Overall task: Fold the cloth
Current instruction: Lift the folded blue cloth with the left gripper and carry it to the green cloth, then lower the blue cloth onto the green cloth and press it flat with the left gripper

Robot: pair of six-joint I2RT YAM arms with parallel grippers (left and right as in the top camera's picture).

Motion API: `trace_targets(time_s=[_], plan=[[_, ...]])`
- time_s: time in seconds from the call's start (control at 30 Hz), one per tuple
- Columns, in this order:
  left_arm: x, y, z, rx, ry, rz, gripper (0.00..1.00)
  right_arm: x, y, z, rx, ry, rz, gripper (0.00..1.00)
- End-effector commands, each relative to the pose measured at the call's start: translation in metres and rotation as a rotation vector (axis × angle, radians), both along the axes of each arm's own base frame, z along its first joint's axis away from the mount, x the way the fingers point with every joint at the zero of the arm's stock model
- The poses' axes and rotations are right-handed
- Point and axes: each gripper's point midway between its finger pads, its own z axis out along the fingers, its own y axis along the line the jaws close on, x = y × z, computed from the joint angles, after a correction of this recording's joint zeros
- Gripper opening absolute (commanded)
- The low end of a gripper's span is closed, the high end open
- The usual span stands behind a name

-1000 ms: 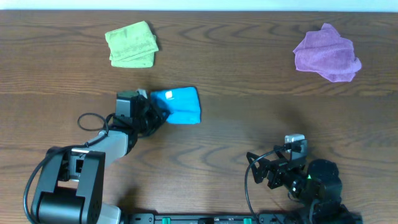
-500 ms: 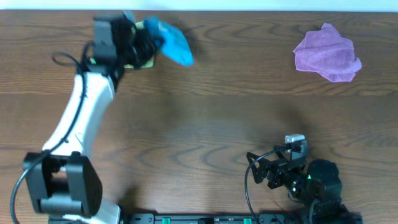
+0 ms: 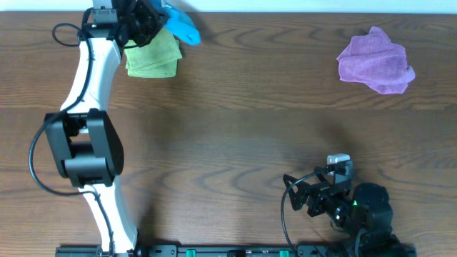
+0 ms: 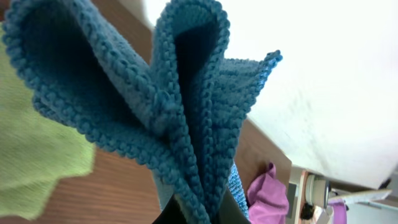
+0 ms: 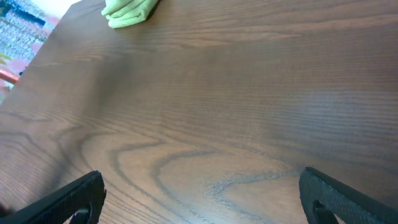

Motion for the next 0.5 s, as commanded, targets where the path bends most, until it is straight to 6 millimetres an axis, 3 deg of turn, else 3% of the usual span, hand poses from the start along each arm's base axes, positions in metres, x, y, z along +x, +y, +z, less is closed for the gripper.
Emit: trace_targets(time_s=[0.0,0.27,0.47], plan=[[0.010,0.013,0.000,-0.007,-0.028,-0.008,0.06,0.001,-0.003,-0.001,0.004,0.004,-0.019,0.99],[0.018,0.031,-0.026,-0.013,-0.006,0.012,0.06,0.001,-0.003,-0.001,0.004,0.004,-0.019,0.99],[0.012,0.037,-0.038,0.040,0.006,-0.017,0.06,0.001,-0.003,-0.001,0.004,0.004,-0.019,0.99]])
